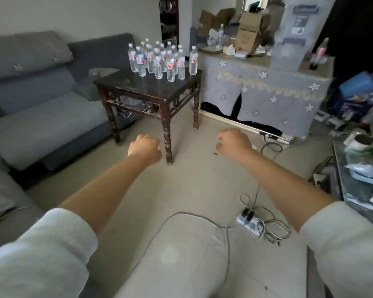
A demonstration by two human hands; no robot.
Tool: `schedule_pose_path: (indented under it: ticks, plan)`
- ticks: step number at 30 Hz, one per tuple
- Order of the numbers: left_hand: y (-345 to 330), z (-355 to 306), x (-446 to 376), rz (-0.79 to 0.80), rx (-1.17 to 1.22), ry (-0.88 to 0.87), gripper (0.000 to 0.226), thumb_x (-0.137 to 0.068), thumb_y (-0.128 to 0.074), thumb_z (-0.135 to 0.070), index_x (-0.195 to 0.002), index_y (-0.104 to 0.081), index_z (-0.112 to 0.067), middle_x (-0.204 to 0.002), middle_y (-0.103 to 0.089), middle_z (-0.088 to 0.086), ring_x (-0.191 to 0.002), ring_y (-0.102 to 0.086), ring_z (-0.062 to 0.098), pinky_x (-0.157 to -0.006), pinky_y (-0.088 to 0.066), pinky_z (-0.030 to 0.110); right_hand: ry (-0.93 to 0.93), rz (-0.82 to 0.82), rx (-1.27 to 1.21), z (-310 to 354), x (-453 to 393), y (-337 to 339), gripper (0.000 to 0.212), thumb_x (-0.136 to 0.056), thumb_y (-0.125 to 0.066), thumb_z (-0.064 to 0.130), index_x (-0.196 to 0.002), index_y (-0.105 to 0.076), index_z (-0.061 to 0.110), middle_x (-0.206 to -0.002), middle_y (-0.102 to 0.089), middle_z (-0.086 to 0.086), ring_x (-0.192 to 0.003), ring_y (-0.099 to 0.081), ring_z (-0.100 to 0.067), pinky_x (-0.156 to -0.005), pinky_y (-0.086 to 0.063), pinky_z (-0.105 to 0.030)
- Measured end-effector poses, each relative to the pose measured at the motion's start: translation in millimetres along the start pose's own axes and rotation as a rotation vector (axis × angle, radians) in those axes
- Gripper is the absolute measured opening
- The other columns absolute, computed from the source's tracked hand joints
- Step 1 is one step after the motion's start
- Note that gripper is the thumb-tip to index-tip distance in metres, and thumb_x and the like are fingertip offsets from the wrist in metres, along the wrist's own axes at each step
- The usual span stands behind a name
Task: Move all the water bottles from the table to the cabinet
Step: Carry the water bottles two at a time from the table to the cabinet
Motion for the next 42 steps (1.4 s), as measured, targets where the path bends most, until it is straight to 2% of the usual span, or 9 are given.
schedule_pose_path:
  ticks: [5, 13, 22, 25, 32, 42]
  plan:
    - [13, 26, -62, -0.033, 0.022, 0.12, 0.034, -0.093, -0.043, -0.018, -0.124, -0.057, -0.009, -0.13, -0.05, 0.014, -0.128, -0.038, 0.032, -0.099, -0.041, 0.042, 0.092, 0.012, -0.033, 10, -94, 0, 0.026, -0.087, -0.052, 0.014, -0.11, -0.063, 0.008, -0.12, -0.06, -0.015, -0.114, -0.054, -0.034, -0.094, -0.046, -0.036]
    - [24, 100, -159, -0.049, 0.01, 0.266, 0.035, -0.093, -0.042, -0.018, -0.122, -0.059, -0.012, -0.128, -0.051, 0.013, -0.126, -0.04, 0.032, -0.098, -0.041, 0.04, 0.243, 0.045, -0.056, 81, -216, -20, 0.026, -0.088, -0.051, 0.012, -0.11, -0.063, 0.005, -0.118, -0.059, -0.018, -0.113, -0.054, -0.034, -0.089, -0.045, -0.033]
    - [66, 193, -300, -0.083, -0.031, 0.251, 0.031, -0.092, -0.044, -0.016, -0.116, -0.061, -0.009, -0.125, -0.053, 0.014, -0.121, -0.043, 0.032, -0.095, -0.043, 0.041, 0.272, -0.019, -0.032, 169, -376, -20, 0.026, -0.088, -0.051, 0.016, -0.109, -0.064, 0.008, -0.116, -0.059, -0.017, -0.113, -0.053, -0.035, -0.094, -0.045, -0.039]
    - [79, 218, -346, -0.097, -0.024, 0.238, 0.033, -0.095, -0.039, -0.018, -0.119, -0.058, -0.007, -0.126, -0.051, 0.015, -0.123, -0.042, 0.033, -0.097, -0.042, 0.042, 0.282, -0.022, 0.01, 190, -423, -22, 0.028, -0.089, -0.051, 0.02, -0.111, -0.062, 0.008, -0.116, -0.058, -0.016, -0.114, -0.052, -0.035, -0.095, -0.044, -0.04]
    - [81, 250, -443, -0.075, -0.019, 0.206, 0.033, -0.094, -0.041, -0.02, -0.122, -0.057, -0.01, -0.127, -0.051, 0.014, -0.124, -0.041, 0.032, -0.098, -0.042, 0.043, 0.251, 0.005, 0.022, 202, -526, -33, 0.028, -0.089, -0.051, 0.019, -0.114, -0.061, 0.009, -0.118, -0.057, -0.016, -0.115, -0.051, -0.034, -0.092, -0.044, -0.038]
    - [92, 299, -638, -0.081, -0.043, 0.227, 0.034, -0.094, -0.042, -0.022, -0.123, -0.057, -0.011, -0.125, -0.05, 0.013, -0.123, -0.041, 0.031, -0.099, -0.043, 0.043, 0.336, 0.047, -0.012, 229, -738, -57, 0.028, -0.089, -0.052, 0.018, -0.113, -0.061, 0.008, -0.119, -0.057, -0.015, -0.111, -0.053, -0.033, -0.089, -0.046, -0.037]
Point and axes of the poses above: each hand's wrist, its own x-axis away from the middle knuckle, its own y-axis out of the back of the hand, z = x × y, the point moved 7 cm from there along -x, towards the middle knuckle
